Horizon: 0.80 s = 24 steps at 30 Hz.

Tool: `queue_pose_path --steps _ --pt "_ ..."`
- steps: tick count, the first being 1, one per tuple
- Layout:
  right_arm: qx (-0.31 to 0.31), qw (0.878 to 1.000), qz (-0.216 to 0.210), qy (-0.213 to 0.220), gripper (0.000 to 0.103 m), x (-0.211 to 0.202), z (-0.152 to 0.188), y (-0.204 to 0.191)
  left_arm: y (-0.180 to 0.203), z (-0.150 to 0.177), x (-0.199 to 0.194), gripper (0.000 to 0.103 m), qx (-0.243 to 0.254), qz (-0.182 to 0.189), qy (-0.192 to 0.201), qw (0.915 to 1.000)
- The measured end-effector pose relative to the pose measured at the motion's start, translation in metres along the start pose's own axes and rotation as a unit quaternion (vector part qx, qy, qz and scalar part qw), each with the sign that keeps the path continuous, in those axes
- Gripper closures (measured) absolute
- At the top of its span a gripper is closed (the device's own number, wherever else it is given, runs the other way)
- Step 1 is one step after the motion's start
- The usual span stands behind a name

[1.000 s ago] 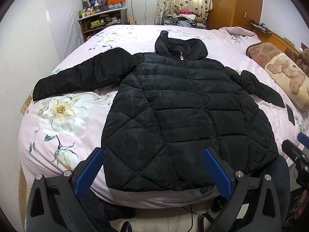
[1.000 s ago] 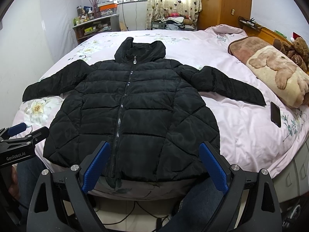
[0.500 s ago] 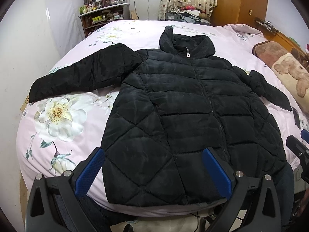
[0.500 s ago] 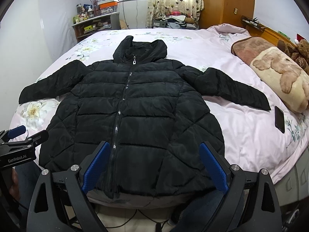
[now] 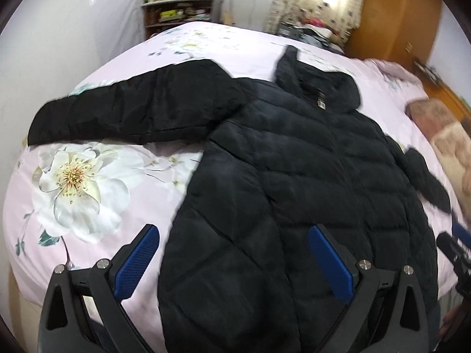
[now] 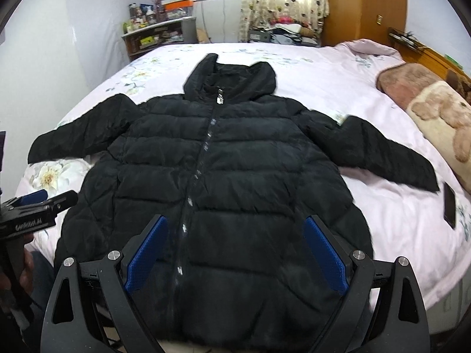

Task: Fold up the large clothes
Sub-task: 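Grasp the black jacket sleeve with the left gripper and lift it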

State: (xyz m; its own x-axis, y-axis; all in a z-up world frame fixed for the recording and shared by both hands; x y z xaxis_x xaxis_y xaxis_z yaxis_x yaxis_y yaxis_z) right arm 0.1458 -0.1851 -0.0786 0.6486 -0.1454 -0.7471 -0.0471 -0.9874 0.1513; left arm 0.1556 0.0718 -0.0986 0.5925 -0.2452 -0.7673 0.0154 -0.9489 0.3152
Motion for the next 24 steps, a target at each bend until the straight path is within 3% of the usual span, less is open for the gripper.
queue_pose_path --steps 4,8,10,11,14,18,24 --pt "-0.011 1.0 -0.009 0.003 0.009 0.023 -0.02 -0.014 -0.031 -0.02 0.013 0.0 -0.031 -0.001 0.012 0.9994" --pt "-0.027 1.0 -0.016 0.004 0.009 0.044 -0.036 -0.03 -0.066 -0.042 0.023 0.001 -0.05 -0.031 0.034 0.9977" --pt "-0.038 0.999 -0.016 0.006 0.009 0.053 -0.043 -0.04 -0.086 -0.053 0.026 0.011 -0.06 -0.041 0.044 0.9964" --pt "-0.043 0.999 -0.019 0.006 0.009 0.059 -0.047 -0.046 -0.096 -0.058 0.028 0.023 -0.064 -0.041 0.048 0.9959" --pt "-0.054 0.998 -0.022 0.003 0.009 0.073 -0.055 -0.058 -0.128 -0.07 0.033 0.027 -0.089 -0.059 0.058 0.9926" --pt "-0.066 0.998 -0.02 -0.001 0.009 0.088 -0.061 -0.07 -0.179 -0.081 0.035 0.027 -0.138 -0.079 0.077 0.9843" --pt "-0.071 0.997 -0.012 -0.019 0.009 0.106 -0.063 -0.07 -0.252 -0.089 0.026 0.027 -0.218 -0.11 0.124 0.9618"
Point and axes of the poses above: each gripper's, at about its wrist camera, not at the fingertips, and x roughly the way its jaws point, y to its right, z to its underside, the point moved 4 cm from there along x, roughly the way its jaws point, and after that the axes turned 14 degrees about z, right-handed, at the moved point
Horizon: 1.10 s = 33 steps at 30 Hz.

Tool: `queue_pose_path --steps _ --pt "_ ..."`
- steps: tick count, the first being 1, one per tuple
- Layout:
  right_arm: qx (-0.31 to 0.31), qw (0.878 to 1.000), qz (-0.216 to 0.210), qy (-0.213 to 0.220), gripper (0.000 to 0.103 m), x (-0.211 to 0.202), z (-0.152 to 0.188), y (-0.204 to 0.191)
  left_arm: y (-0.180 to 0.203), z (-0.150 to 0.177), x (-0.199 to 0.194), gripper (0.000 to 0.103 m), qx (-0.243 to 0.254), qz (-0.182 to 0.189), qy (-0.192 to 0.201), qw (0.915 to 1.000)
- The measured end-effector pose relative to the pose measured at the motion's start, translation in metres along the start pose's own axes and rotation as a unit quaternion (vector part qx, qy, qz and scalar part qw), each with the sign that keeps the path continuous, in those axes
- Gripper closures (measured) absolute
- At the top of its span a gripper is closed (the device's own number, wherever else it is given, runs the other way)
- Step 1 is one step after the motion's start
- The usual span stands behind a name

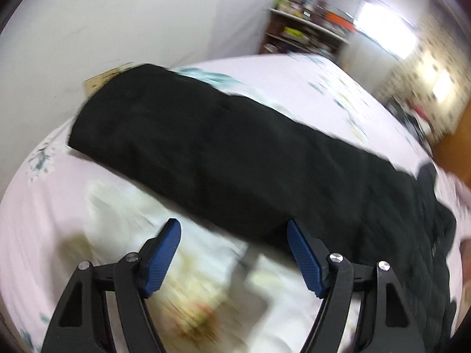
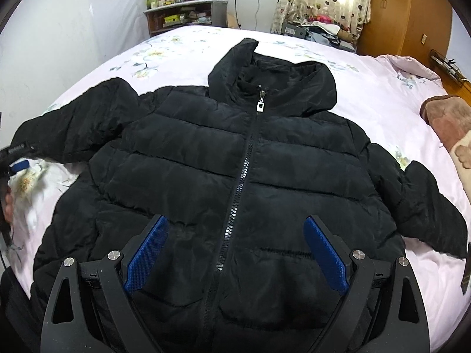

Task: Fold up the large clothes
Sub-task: 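Grasp the black jacket sleeve with the left gripper and lift it, then fold the held sleeve across the jacket body with the left gripper, release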

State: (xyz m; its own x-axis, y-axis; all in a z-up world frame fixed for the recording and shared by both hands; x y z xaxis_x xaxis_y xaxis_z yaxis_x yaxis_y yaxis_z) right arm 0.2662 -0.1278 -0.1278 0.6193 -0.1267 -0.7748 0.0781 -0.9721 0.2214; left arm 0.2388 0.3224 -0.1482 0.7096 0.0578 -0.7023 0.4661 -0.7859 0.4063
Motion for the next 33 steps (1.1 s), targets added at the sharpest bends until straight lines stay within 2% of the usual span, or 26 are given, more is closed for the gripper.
queue_pose_path --steps 6,8,10,11,12,13,15,19,23,26,29,33 --pt "0.004 1.0 0.008 -0.016 0.009 0.018 -0.002 0.005 -0.031 -0.023 0.011 0.025 -0.035 -0.017 0.041 0.9984" --pt "0.005 1.0 0.009 -0.018 0.009 0.022 -0.002 0.006 -0.032 -0.026 0.017 0.027 -0.025 -0.028 0.049 0.9981" --pt "0.009 1.0 0.009 -0.02 0.009 0.024 -0.002 0.007 -0.026 -0.024 0.021 0.032 -0.003 -0.049 0.051 0.9975" --pt "0.011 1.0 0.008 -0.02 0.009 0.024 -0.002 0.009 -0.021 -0.024 0.021 0.051 0.009 -0.059 0.05 0.997" --pt "0.014 1.0 0.009 -0.02 0.009 0.024 -0.001 0.01 -0.017 -0.024 0.017 0.075 0.018 -0.063 0.049 0.9967" --pt "0.015 1.0 0.009 -0.019 0.009 0.023 -0.001 0.012 -0.012 -0.027 0.014 0.084 0.024 -0.053 0.044 0.9973" --pt "0.02 1.0 0.009 -0.017 0.009 0.019 0.0 0.017 -0.001 -0.035 0.004 0.091 0.041 -0.05 0.041 0.9971" --pt "0.02 1.0 0.017 -0.012 0.009 0.011 0.005 0.028 0.033 -0.048 -0.037 0.092 0.084 0.001 0.058 0.9948" --pt "0.035 0.999 0.021 -0.012 0.01 0.001 0.012 0.046 0.096 -0.053 -0.082 0.092 0.127 0.074 0.07 0.9867" --pt "0.044 0.999 0.027 -0.013 0.01 -0.005 0.017 0.061 0.154 -0.047 -0.111 0.092 0.172 0.131 0.064 0.9743" --pt "0.062 0.997 0.031 -0.015 0.01 -0.011 0.022 0.076 0.212 -0.034 -0.126 0.092 0.208 0.189 0.05 0.9584" --pt "0.089 0.996 0.03 -0.009 0.01 -0.02 0.03 0.098 0.285 -0.001 -0.124 0.092 0.239 0.254 0.013 0.9372"
Point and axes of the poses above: each gripper's, at about its wrist camera, not at the fingertips, and x roughly the way its jaws point, y to its right, z to its underside, the point moved 4 cm from there along x, roughly the way its jaws point, and after that the axes turned 14 degrees about z, right-handed, at the moved point
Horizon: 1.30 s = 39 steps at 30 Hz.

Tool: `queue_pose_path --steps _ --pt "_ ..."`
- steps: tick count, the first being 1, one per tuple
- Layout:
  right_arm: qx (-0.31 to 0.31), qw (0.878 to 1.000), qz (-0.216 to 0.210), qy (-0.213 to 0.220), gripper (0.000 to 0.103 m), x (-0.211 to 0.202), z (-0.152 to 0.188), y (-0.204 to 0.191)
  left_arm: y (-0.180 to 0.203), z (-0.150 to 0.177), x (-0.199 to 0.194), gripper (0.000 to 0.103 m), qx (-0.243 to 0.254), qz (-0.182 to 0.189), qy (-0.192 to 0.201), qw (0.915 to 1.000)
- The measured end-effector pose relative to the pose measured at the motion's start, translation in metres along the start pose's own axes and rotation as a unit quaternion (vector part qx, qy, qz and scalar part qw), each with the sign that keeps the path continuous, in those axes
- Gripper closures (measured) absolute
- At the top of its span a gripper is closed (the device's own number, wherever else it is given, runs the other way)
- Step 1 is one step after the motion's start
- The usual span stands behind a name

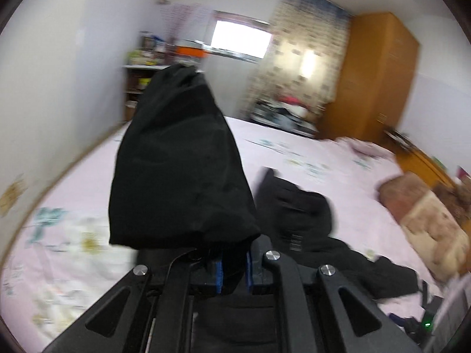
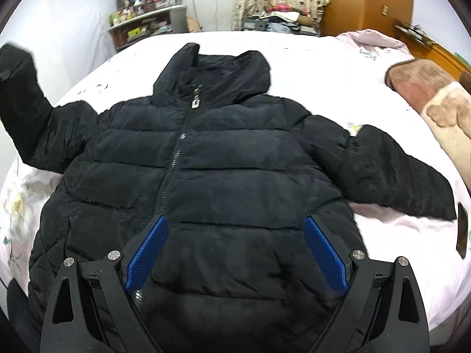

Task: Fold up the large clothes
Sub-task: 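Fold the held sleeve across the jacket body with the left gripper, release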

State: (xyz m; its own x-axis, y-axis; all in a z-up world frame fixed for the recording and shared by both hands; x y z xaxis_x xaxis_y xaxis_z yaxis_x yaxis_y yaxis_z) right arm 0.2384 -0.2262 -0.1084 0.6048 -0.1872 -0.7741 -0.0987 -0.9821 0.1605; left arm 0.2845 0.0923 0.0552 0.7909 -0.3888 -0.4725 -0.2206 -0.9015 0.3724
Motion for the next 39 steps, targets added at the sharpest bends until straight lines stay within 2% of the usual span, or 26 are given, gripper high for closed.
queue_pose_path --steps 2,5,8,12,13,15,17,19,20,21,23,25,27,30,31,32,33,35,37,39 --pt "0.012 1.0 0.0 0.0 0.01 -0.002 0.005 0.011 0.032 0.005 0.029 0.092 0.005 0.042 -0.021 0.9989" --pt "0.033 0.999 -0.001 -0.005 0.01 -0.004 0.015 0.029 0.071 0.024 0.075 0.092 0.004 0.079 -0.058 0.9952" --pt "0.041 0.999 0.005 -0.012 0.01 -0.002 0.025 0.044 0.102 0.05 0.118 0.092 0.007 0.107 -0.09 0.9902" --pt "0.049 0.998 0.016 -0.02 0.01 -0.002 0.036 0.062 0.124 0.086 0.162 0.09 0.004 0.134 -0.136 0.9815" --pt "0.052 0.998 0.018 -0.019 0.01 -0.002 0.039 0.067 0.13 0.093 0.174 0.088 -0.001 0.152 -0.15 0.9769" --pt "0.06 0.998 0.022 -0.022 0.01 -0.003 0.042 0.074 0.142 0.108 0.19 0.068 -0.019 0.191 -0.179 0.9649" --pt "0.066 0.997 0.022 -0.025 0.01 0.0 0.043 0.079 0.145 0.121 0.195 0.056 -0.033 0.206 -0.196 0.9583" --pt "0.068 0.997 0.024 -0.027 0.01 0.002 0.042 0.081 0.153 0.126 0.194 0.055 -0.041 0.222 -0.199 0.9538" --pt "0.069 0.997 0.024 -0.025 0.01 0.002 0.041 0.082 0.154 0.125 0.188 0.051 -0.043 0.231 -0.196 0.9522" --pt "0.07 0.997 0.023 -0.023 0.01 0.002 0.039 0.082 0.153 0.124 0.181 0.046 -0.042 0.237 -0.192 0.9513" --pt "0.071 0.997 0.02 -0.017 0.01 0.002 0.034 0.08 0.15 0.114 0.163 0.045 -0.032 0.245 -0.178 0.9525" --pt "0.069 0.997 0.014 -0.005 0.01 0.002 0.025 0.076 0.135 0.103 0.143 0.044 -0.006 0.225 -0.158 0.9614" --pt "0.063 0.998 0.005 0.003 0.01 0.005 0.014 0.068 0.111 0.093 0.131 0.044 0.014 0.188 -0.134 0.9729" --pt "0.044 0.999 -0.015 0.018 0.015 0.015 -0.008 0.048 0.057 0.077 0.125 0.044 0.039 0.089 -0.108 0.9893" --pt "0.037 0.999 -0.019 0.022 0.025 0.019 -0.014 0.041 0.036 0.075 0.127 0.044 0.039 0.057 -0.108 0.9917" --pt "0.027 0.999 -0.022 0.022 0.035 0.028 -0.024 0.031 0.013 0.073 0.13 0.045 0.035 0.024 -0.11 0.993" --pt "0.021 0.999 -0.028 0.023 0.039 0.036 -0.033 0.024 -0.008 0.074 0.135 0.046 0.026 -0.003 -0.113 0.9932" --pt "0.012 0.999 -0.033 0.023 0.05 0.057 -0.05 0.01 -0.048 0.079 0.15 0.046 -0.007 -0.034 -0.128 0.9912" --pt "0.002 0.999 -0.034 0.012 0.051 0.086 -0.064 -0.002 -0.078 0.091 0.166 0.046 -0.032 -0.049 -0.144 0.9878" --pt "-0.006 1.0 -0.024 -0.017 0.051 0.122 -0.072 -0.01 -0.092 0.104 0.181 0.044 -0.042 -0.053 -0.156 0.9855"
Point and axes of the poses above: each gripper's, at about its wrist camera, not at the fingertips, and x roughly the way its jaws point, y to its right, z to its underside, the point moved 4 cm from there along x, roughly the way its jaws point, and after that the axes turned 14 degrees about z, right-handed, at the moved point
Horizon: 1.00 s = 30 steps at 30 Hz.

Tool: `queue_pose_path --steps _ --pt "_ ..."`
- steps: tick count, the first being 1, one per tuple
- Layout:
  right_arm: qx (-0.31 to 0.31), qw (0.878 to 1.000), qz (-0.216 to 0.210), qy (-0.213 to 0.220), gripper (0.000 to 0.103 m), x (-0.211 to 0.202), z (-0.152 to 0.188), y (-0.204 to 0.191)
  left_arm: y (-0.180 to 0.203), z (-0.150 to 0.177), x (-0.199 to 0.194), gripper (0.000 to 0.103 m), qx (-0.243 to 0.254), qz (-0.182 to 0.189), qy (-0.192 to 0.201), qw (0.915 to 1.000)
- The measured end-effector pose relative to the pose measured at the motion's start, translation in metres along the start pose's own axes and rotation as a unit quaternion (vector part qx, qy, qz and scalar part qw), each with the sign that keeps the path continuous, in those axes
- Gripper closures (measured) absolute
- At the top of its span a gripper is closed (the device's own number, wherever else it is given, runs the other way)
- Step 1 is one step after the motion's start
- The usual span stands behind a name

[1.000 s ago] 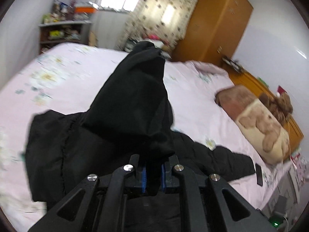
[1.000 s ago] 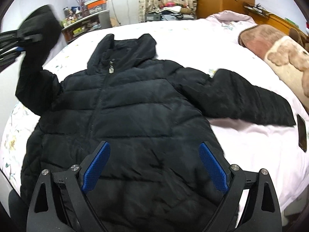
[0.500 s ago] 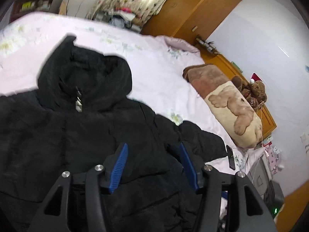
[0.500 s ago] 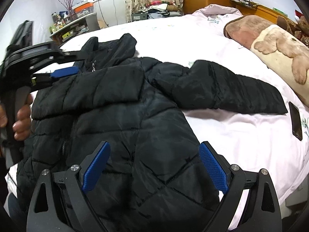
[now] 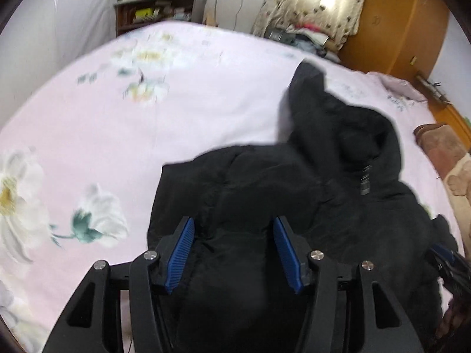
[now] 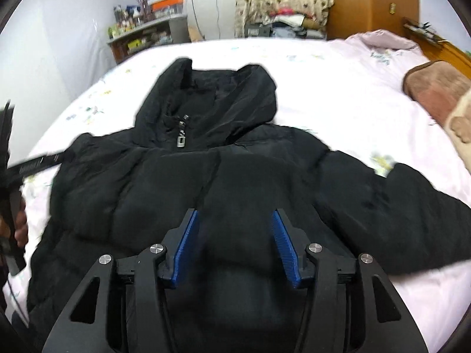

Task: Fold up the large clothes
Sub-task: 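Fold the held sleeve across the jacket body with the left gripper, release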

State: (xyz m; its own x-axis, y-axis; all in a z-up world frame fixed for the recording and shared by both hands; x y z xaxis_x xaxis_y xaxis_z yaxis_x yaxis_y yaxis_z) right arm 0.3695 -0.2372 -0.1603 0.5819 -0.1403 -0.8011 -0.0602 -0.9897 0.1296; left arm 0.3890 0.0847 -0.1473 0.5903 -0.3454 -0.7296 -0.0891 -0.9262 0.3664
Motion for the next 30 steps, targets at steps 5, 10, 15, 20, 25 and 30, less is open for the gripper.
queue_pose_path --steps 5,10,15,20,25,30 --pt "-0.009 0.999 0.015 -0.046 0.052 0.062 0.006 0.0 0.006 0.008 0.029 0.044 0.022 -0.004 0.001 0.9998" --pt "-0.016 0.999 0.022 -0.045 0.052 0.077 0.007 -0.007 0.0 0.007 0.036 0.044 0.022 -0.001 0.0 0.9997" --pt "-0.005 0.999 0.02 -0.035 0.052 0.046 -0.006 0.007 0.016 0.001 -0.015 0.046 0.049 0.008 0.014 0.9987" --pt "0.003 1.0 0.012 -0.021 0.052 0.012 0.014 0.019 0.028 0.022 -0.029 0.046 0.073 0.015 0.002 0.9972" --pt "-0.017 0.998 0.016 -0.053 0.052 0.048 0.033 0.017 0.021 0.037 0.005 0.046 0.064 -0.008 -0.034 0.9973" --pt "-0.019 0.998 0.027 -0.053 0.052 0.032 0.031 0.022 0.028 0.033 -0.01 0.048 0.062 -0.016 -0.038 0.9973"
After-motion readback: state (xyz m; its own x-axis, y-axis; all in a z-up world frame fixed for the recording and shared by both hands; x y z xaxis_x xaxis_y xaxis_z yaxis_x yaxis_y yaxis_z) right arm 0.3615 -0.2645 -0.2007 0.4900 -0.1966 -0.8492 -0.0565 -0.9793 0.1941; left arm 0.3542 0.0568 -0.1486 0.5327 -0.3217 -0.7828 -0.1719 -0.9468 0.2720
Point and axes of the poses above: each gripper's, at about its wrist camera, not at the fingertips, and x roughly the way its jaws point, y to its right, z to its underside, the point moved 4 cm from there along x, roughly the way its jaws point, and after that the axes turned 14 degrees about z, right-handed, at the moved point
